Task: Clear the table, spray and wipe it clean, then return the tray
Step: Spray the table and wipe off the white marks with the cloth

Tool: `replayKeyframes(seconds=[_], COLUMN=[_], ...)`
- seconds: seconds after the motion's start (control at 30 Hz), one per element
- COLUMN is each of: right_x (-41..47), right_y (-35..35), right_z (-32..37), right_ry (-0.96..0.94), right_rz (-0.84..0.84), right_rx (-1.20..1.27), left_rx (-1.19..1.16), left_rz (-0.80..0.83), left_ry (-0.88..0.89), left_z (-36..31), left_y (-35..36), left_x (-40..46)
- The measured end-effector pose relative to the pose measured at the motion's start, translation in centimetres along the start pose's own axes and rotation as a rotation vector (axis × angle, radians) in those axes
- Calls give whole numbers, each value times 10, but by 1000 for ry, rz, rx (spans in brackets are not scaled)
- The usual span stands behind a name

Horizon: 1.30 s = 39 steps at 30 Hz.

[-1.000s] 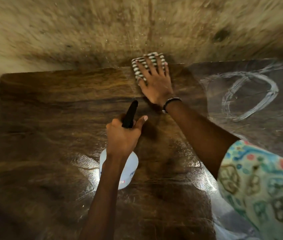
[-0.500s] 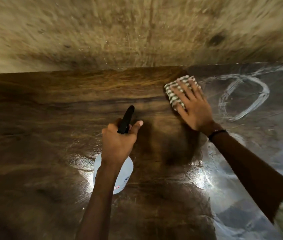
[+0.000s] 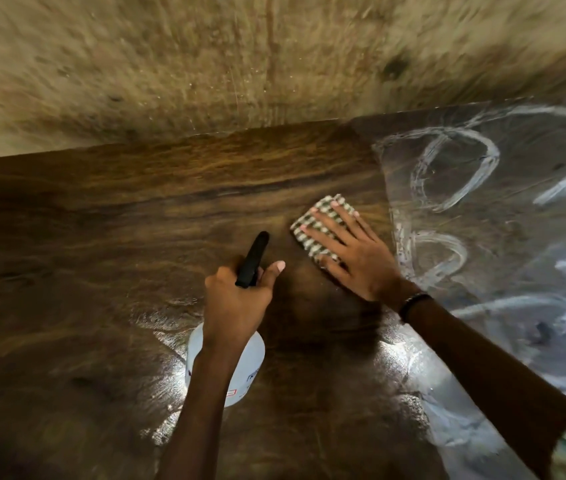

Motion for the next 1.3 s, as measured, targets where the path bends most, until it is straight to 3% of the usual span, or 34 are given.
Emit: replayKeyframes(seconds=[0.1, 0.23, 0.33, 0.5, 0.83, 0.93, 1.1, 1.3], right_x=[-2, 52, 66, 2, -16, -13, -15, -15], right_y=[-9, -9, -3, -2, -23, -36, -39, -42], right_z=[-38, -25, 8, 12, -24, -20, -31, -56], right_ry=[217, 441, 244, -44, -75, -84, -103, -129], right_rz=[-26, -47, -7, 3, 132, 237, 63, 156], right_rx=[26, 55, 37, 91, 178, 34, 80, 20], left_rx=[3, 1, 37, 80, 109, 205, 269, 250], left_rz=[15, 35, 38, 26, 43, 52, 111, 102], left_ry=[-1, 11, 2, -5, 1, 17, 36, 60], left_z=[2, 0, -6, -29, -90, -113, -140, -152], left_y=[4, 14, 22, 42, 121, 144, 163, 175], left_x=[-4, -14, -23, -34, -22, -20, -17, -15])
Point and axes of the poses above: each hand's wrist, its own x-axis towards the middle knuckle, its own y-axis out of the palm, z = x × y, the point moved 1 cm from there along x, towards the middle knuckle, and after that the axes turned 6 degrees about -z, right-handed, at the moved point
